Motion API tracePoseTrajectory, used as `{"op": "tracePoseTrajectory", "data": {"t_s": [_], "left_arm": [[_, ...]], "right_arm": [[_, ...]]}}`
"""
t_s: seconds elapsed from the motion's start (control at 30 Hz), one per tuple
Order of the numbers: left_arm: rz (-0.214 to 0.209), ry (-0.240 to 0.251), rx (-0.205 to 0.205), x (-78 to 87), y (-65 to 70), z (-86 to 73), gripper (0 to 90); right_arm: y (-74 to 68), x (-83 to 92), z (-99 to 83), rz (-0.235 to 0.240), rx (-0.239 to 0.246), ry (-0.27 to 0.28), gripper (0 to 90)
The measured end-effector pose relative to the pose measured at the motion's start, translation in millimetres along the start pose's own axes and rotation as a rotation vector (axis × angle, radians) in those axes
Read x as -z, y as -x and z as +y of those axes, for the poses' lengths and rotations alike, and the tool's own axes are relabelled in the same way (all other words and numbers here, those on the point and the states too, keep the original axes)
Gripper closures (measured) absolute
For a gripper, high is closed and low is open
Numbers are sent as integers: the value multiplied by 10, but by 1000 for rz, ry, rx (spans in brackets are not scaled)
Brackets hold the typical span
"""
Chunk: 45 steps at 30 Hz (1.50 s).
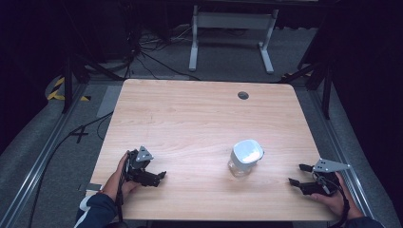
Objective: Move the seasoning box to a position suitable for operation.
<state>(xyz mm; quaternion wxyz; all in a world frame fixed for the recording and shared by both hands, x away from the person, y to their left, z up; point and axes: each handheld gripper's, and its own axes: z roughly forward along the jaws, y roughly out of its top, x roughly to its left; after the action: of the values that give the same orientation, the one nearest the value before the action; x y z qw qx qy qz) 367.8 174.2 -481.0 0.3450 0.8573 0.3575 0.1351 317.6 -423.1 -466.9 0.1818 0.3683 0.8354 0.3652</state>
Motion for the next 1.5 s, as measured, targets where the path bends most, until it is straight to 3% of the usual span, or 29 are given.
{"op": "tracePoseTrajectory", "data": {"t_s": [0.13, 0.2, 0.23, 0.4, 0.57, 0.67, 0.8, 0.97, 1.13, 1.17, 1.2, 1.23, 1.3, 1.5], "left_arm": [[-25, -1, -20, -46, 40, 49, 0], [-49, -1, -70, -66, 59, 79, 1], [-52, -1, -53, -72, 75, 81, 1], [-55, -2, -57, -81, 86, 90, 1], [-63, 1, -73, -94, 87, 103, 1], [-72, -3, -79, -123, 85, 142, 2], [-73, 0, -80, -174, 86, 195, 3], [-77, 2, -85, -181, 79, 203, 5], [-86, 2, -93, -186, 70, 209, 9], [-86, 2, -93, -186, 70, 209, 10], [-86, 2, -94, -187, 68, 210, 11], [-86, 2, -94, -187, 68, 210, 11], [-92, 8, -99, -197, 57, 223, 22], [-96, 10, -102, -238, 29, 272, 33]], "right_arm": [[0, 0, 1, 2, -1, -1, 222], [0, 0, 1, 2, -2, -1, 222], [1, -1, 1, 1, 0, 0, 223], [1, 6, 12, 1, -1, -9, 257], [-10, 39, 81, 3, 7, -8, 580], [-48, 64, 196, 1, 29, 31, 744], [-77, 103, 382, 22, 42, 110, 887], [-121, 120, 591, 46, 63, 157, 895], [-225, 92, 951, 78, 123, 210, 895], [-225, 92, 951, 78, 123, 210, 895], [-293, 66, 1137, 88, 167, 240, 896], [-293, 66, 1137, 88, 167, 240, 896], [-391, 10, 1382, 106, 204, 264, 897], [-564, -139, 1612, 146, 243, 233, 899]]}}
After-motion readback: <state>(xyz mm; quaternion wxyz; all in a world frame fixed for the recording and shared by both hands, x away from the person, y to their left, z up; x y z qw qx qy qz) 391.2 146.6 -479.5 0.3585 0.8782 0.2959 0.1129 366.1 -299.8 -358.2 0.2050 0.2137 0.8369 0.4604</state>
